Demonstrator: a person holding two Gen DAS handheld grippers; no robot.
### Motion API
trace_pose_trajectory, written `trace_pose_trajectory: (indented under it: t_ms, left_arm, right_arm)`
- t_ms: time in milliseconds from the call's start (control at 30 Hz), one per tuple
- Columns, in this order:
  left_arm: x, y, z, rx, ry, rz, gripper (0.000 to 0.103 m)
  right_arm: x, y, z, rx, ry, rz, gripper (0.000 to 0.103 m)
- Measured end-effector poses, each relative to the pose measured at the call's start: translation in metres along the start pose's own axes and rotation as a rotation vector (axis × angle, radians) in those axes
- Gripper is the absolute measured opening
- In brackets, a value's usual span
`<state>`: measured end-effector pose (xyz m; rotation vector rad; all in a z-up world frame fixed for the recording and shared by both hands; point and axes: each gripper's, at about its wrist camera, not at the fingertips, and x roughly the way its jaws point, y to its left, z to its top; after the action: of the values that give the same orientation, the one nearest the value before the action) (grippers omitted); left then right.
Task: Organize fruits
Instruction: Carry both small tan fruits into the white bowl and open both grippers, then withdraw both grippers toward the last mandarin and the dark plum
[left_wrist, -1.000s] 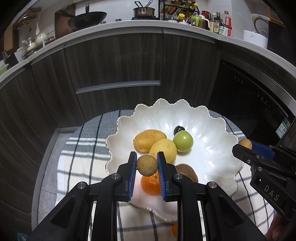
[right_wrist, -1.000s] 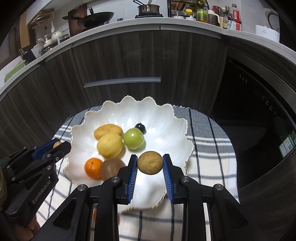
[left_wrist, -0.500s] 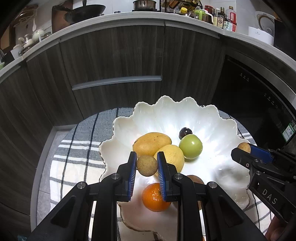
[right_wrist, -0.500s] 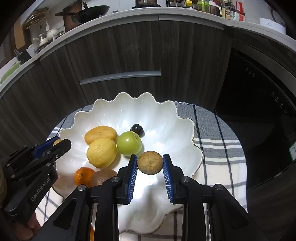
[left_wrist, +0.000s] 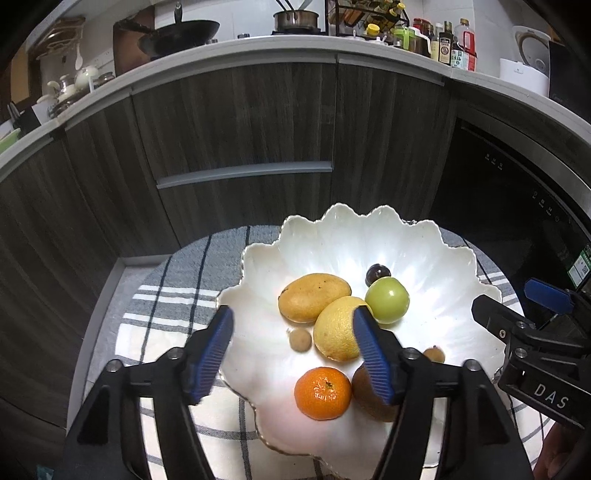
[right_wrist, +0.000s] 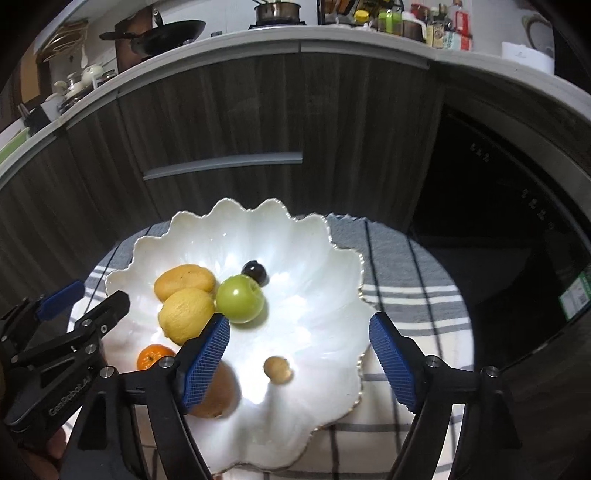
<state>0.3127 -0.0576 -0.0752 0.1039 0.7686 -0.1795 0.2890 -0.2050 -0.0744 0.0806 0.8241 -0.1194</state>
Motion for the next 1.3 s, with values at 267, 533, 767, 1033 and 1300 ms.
trace_pose_trajectory:
  t_ms: [267, 533, 767, 1033, 1300]
  left_arm:
    - [-0.032, -0.001, -0.004, -0.006, -0.017, 0.004, 0.087]
    - [-0.061, -0.008, -0.016, 0.011, -0.019, -0.006, 0.087]
    - [-0.077, -0.018, -0.025, 0.029, -0.03, -0.015, 0.087]
    - [-0.083, -0.026, -0.042, 0.04, -0.029, -0.052, 0.087]
    - [-0.084, -0.028, -0.06, 0.043, -0.016, -0.058, 0.087]
  right_arm:
    - [-0.023, -0.006, -0.005, 0.013, 0.009, -0.016, 0.079]
    - [-0.056, -0.011, -0.017, 0.016, -0.007, -0.027, 0.079]
    - [-0.073, -0.018, -0.025, 0.016, -0.017, -0.042, 0.079]
    - [-0.082, -0.029, -0.042, 0.038, -0.017, -0.061, 0.079]
    - [-0.084, -0.03, -0.059, 0.032, -0.013, -0.071, 0.079]
